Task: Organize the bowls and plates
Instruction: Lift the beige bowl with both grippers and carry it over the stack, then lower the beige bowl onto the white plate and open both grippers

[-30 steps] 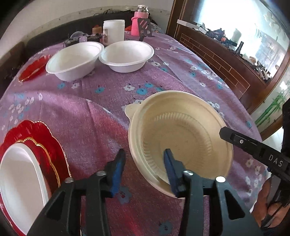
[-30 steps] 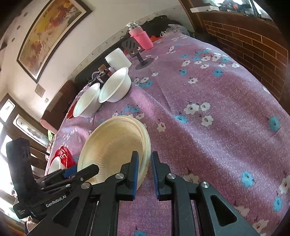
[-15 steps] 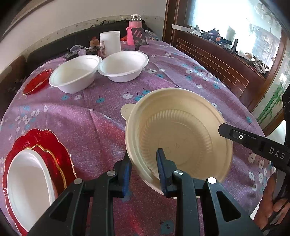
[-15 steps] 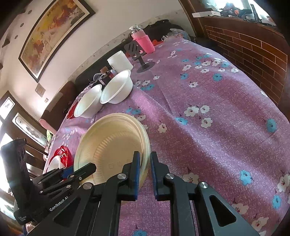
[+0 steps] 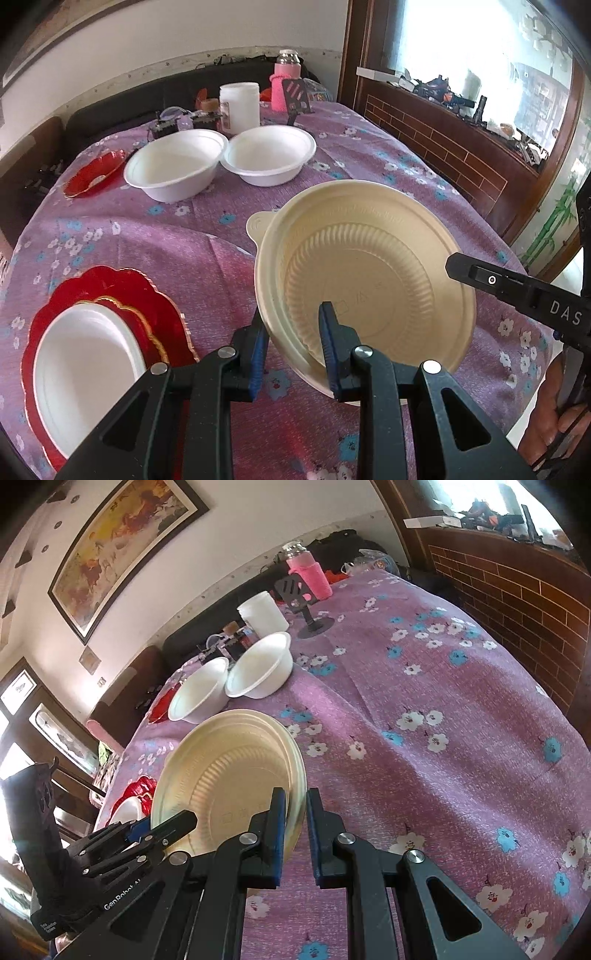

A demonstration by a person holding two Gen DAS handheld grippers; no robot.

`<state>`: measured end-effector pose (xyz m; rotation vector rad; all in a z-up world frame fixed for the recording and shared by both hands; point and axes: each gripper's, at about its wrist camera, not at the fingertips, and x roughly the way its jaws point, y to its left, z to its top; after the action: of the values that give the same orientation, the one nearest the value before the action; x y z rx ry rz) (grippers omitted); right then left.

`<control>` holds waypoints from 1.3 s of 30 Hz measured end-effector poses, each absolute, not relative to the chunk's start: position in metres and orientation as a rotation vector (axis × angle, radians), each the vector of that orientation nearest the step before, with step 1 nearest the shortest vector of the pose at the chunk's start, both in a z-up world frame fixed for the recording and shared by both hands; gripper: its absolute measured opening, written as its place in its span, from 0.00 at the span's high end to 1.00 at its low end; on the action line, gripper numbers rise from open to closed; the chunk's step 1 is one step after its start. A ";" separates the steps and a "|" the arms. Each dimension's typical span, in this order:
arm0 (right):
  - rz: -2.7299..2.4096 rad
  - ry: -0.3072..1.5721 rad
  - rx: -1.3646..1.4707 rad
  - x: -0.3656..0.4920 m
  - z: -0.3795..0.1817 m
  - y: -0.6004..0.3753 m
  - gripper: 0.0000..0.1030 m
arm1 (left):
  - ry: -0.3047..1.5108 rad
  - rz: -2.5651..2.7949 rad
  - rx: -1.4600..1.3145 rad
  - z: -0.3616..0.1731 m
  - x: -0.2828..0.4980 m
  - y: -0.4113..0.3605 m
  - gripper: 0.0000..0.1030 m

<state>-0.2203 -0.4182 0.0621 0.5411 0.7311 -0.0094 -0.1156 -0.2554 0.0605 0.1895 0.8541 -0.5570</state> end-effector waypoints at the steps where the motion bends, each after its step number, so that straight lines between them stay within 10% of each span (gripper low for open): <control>1: -0.006 0.729 0.537 -0.220 0.064 -0.416 0.88 | 0.848 -0.555 0.186 0.063 -0.116 -0.253 0.75; 39: 0.343 0.800 0.360 -0.153 0.095 -0.233 0.88 | 0.781 -0.295 -0.020 0.095 -0.130 -0.047 0.75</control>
<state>-0.1527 -0.2333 0.0946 0.3601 0.8004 0.3428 -0.1297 -0.0474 0.0953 -0.0200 0.7813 -0.2954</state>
